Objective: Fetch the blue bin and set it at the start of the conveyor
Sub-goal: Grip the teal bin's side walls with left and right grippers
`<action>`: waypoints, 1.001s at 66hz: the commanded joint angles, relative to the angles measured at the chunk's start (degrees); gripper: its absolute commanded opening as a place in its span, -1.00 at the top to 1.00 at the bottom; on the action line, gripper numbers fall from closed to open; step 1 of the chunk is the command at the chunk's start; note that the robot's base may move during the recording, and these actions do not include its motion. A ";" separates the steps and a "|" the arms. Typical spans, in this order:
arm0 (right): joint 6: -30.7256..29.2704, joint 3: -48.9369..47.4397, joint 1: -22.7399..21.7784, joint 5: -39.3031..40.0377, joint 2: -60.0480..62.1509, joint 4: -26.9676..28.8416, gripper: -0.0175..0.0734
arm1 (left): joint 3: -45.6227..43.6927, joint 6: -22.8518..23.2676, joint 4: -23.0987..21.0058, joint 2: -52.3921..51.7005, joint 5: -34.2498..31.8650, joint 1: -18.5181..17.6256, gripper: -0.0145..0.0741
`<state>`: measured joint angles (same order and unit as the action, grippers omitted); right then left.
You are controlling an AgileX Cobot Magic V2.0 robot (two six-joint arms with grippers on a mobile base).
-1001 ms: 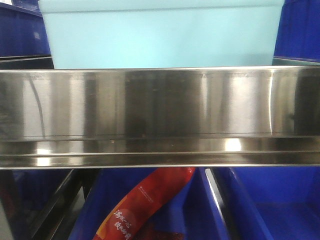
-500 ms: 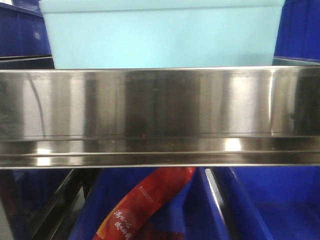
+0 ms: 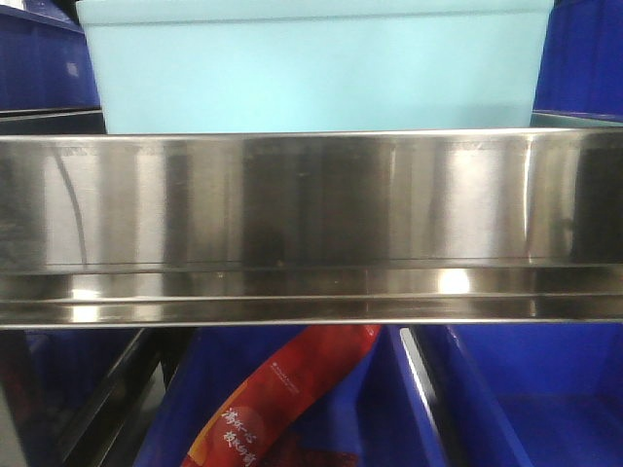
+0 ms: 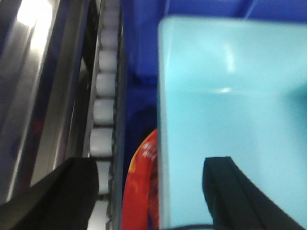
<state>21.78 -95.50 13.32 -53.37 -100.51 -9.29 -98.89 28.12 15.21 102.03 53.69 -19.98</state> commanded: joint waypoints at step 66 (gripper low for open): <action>0.02 -0.30 -0.57 -0.37 -1.71 -0.48 0.79 | -0.27 0.53 -2.84 2.33 1.96 -0.37 0.73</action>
<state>21.78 -95.50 12.87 -54.62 -102.84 -8.85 -98.89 28.25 12.32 104.65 55.33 -19.98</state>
